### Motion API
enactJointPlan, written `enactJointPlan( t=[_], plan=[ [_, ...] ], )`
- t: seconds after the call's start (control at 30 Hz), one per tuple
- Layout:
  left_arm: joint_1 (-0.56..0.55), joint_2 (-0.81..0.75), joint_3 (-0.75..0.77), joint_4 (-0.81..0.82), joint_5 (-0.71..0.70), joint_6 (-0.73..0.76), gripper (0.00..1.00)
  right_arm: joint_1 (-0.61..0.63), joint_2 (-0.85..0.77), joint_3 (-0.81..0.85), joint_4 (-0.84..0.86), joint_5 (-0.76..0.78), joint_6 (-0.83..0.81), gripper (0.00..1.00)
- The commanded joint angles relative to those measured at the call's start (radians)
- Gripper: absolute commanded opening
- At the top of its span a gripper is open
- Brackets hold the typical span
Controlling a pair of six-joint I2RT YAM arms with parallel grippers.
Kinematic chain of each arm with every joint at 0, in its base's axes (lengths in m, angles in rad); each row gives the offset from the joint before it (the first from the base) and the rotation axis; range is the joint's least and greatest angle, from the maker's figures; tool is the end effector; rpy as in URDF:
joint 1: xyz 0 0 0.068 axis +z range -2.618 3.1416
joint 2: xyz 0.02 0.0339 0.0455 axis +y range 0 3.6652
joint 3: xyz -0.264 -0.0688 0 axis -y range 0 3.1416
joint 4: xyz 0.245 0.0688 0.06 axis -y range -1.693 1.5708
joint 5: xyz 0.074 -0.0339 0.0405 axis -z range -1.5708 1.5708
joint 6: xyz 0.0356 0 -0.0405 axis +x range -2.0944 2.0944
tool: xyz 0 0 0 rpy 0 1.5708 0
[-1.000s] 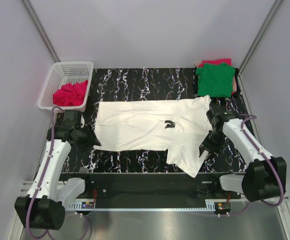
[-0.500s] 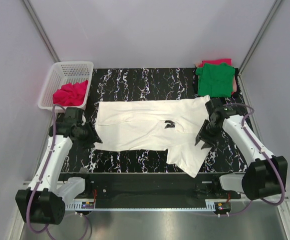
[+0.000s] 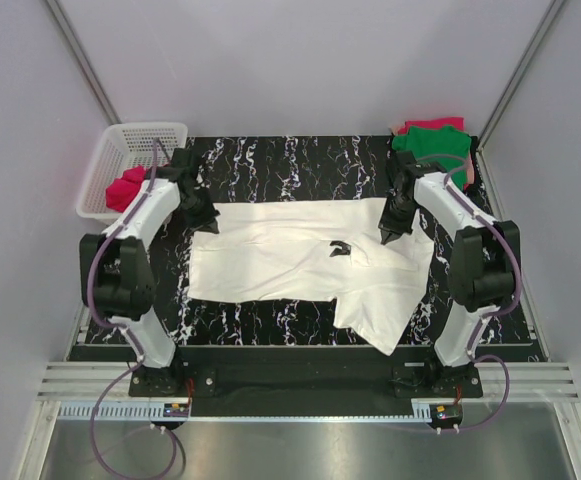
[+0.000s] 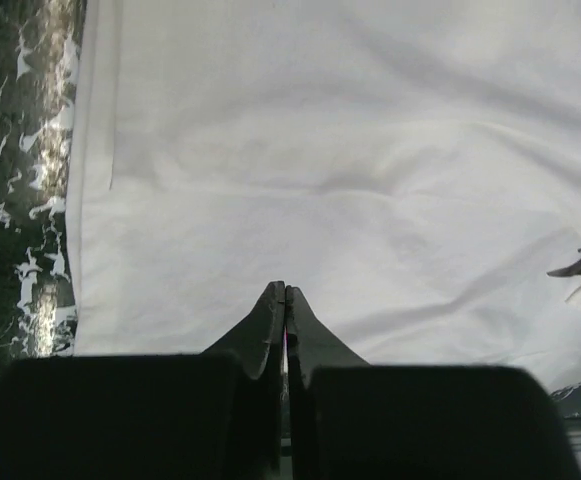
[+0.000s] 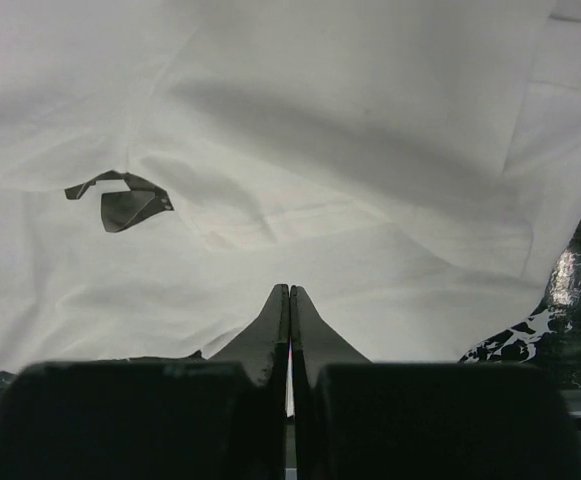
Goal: Fold and stack the t-shirts
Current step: Fold the tshirt
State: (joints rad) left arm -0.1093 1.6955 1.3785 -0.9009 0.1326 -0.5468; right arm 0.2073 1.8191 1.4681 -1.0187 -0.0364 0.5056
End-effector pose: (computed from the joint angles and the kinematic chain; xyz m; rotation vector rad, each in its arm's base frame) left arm 0.3395 -0.0420 0.2535 -0.5815 2.7702 -0.3405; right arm 0.3495 0.0748 0.2341 0.4347 2.9298 0.1548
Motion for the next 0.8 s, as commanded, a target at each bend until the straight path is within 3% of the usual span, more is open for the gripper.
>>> enactJointPlan(
  t=[0.0,0.4,0.43,0.47,0.5,0.53,0.63,0.77],
  plan=[
    [-0.018,0.124,0.112,0.017,-0.059,0.030,0.00,0.006,0.037,0.061,0.046,0.066,-0.047,0.00],
    [-0.050,0.355,0.372,0.011,-0.071,0.061,0.00,-0.002,0.244,0.343,0.081,-0.016,-0.148,0.00],
    [-0.053,0.365,0.393,0.010,-0.071,0.062,0.07,-0.006,0.255,0.362,0.081,-0.025,-0.160,0.04],
    [-0.053,0.371,0.405,0.010,-0.059,0.065,0.14,-0.023,0.276,0.380,0.081,-0.029,-0.157,0.14],
    [-0.053,0.378,0.418,0.008,-0.051,0.067,0.22,-0.034,0.285,0.415,0.081,-0.043,-0.154,0.33],
    [-0.053,0.391,0.438,0.007,-0.048,0.065,0.31,-0.048,0.295,0.434,0.080,-0.084,-0.148,0.33],
    [-0.053,0.427,0.485,-0.016,-0.036,0.056,0.38,-0.086,0.344,0.497,0.072,-0.132,-0.137,0.40],
    [-0.055,0.466,0.527,-0.041,-0.033,0.048,0.38,-0.095,0.422,0.563,0.025,-0.134,-0.156,0.41]
  ],
)
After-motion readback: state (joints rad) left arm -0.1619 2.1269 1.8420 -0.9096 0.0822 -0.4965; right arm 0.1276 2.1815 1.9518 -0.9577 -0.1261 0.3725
